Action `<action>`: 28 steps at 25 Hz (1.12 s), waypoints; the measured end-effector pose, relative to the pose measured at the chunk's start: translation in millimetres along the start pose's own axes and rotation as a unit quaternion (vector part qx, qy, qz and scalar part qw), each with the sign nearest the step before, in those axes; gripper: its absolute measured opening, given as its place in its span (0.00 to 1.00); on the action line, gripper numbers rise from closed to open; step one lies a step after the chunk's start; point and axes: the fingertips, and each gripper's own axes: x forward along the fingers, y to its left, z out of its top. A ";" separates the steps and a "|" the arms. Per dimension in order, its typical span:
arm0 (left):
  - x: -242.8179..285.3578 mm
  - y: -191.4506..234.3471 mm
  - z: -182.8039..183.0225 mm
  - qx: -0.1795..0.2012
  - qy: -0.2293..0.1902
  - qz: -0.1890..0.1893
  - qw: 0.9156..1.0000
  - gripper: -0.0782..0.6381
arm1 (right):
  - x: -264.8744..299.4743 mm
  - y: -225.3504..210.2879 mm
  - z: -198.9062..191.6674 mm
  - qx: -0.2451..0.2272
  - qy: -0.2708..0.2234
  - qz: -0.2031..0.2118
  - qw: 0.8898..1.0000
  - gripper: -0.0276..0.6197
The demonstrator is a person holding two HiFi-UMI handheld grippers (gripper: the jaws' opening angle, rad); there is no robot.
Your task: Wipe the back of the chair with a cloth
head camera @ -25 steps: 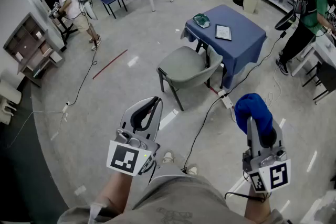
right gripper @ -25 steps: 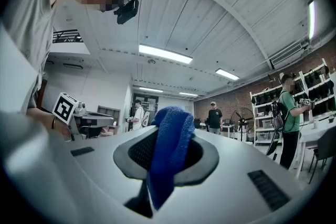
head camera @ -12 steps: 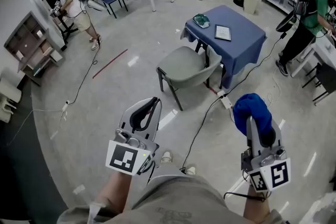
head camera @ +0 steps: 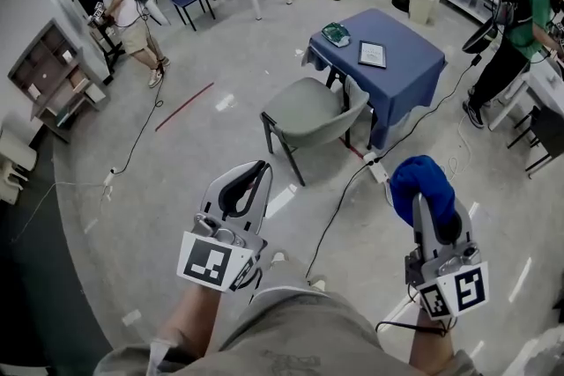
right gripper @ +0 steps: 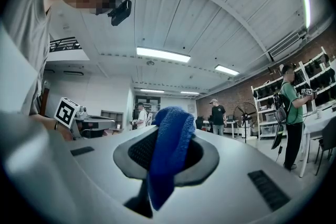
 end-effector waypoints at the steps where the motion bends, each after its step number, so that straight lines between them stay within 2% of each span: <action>1: 0.3 0.5 0.6 -0.002 0.000 0.001 1.000 0.16 | 1.0 -0.1 0.8 -0.001 0.000 0.002 1.000 0.17; 9: 13.6 18.3 -15.6 -0.020 -0.004 0.018 1.000 0.16 | 23.6 -7.0 -15.7 -0.008 0.001 0.018 1.000 0.17; 18: 62.8 60.6 -40.9 -0.023 0.003 0.021 1.000 0.16 | 83.8 -30.7 -37.7 -0.011 0.014 0.013 1.000 0.17; 22: 91.9 89.1 -56.8 -0.050 0.025 0.025 0.998 0.16 | 125.1 -40.9 -45.6 -0.011 0.023 0.021 0.999 0.17; 25: 117.5 115.5 -73.3 -0.086 0.043 0.029 0.995 0.16 | 160.5 -50.1 -56.0 -0.009 0.037 0.023 0.999 0.17; 28: 146.3 141.4 -93.2 -0.104 0.066 0.034 0.992 0.17 | 197.9 -62.0 -68.1 -0.009 0.055 0.023 0.998 0.17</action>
